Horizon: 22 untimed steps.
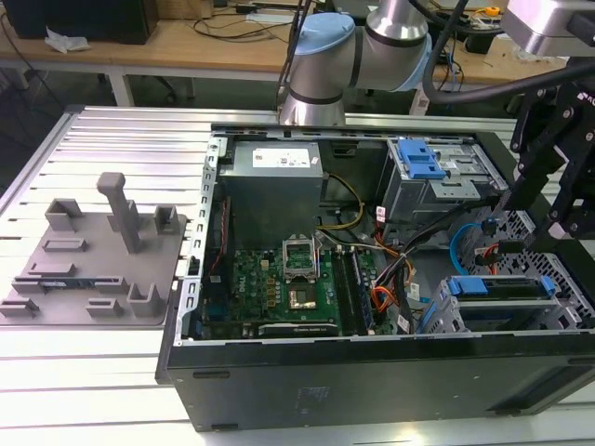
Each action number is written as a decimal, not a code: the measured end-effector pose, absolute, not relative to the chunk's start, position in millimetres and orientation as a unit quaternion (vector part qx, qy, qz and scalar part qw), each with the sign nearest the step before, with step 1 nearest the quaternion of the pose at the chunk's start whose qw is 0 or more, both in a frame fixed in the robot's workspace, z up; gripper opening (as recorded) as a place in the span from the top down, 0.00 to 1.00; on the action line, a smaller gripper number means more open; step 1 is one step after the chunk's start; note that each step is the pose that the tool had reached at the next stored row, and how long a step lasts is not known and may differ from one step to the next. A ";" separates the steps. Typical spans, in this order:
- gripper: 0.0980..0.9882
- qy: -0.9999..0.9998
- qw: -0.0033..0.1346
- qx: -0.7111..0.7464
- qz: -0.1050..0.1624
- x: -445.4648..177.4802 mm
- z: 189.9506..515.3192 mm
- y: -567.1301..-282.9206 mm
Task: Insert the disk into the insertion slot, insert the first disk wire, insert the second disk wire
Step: 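Insert the first disk wire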
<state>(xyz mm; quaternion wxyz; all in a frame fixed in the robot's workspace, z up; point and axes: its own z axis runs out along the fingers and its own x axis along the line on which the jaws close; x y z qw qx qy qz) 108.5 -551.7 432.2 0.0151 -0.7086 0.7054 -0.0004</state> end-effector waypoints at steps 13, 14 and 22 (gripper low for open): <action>0.55 0.714 -0.001 -0.700 -0.028 108.8 429.7 -551.9; 0.55 0.714 -0.007 -0.700 -0.034 108.8 429.7 -551.9; 0.55 0.711 -0.045 -0.698 -0.076 108.8 428.2 -520.4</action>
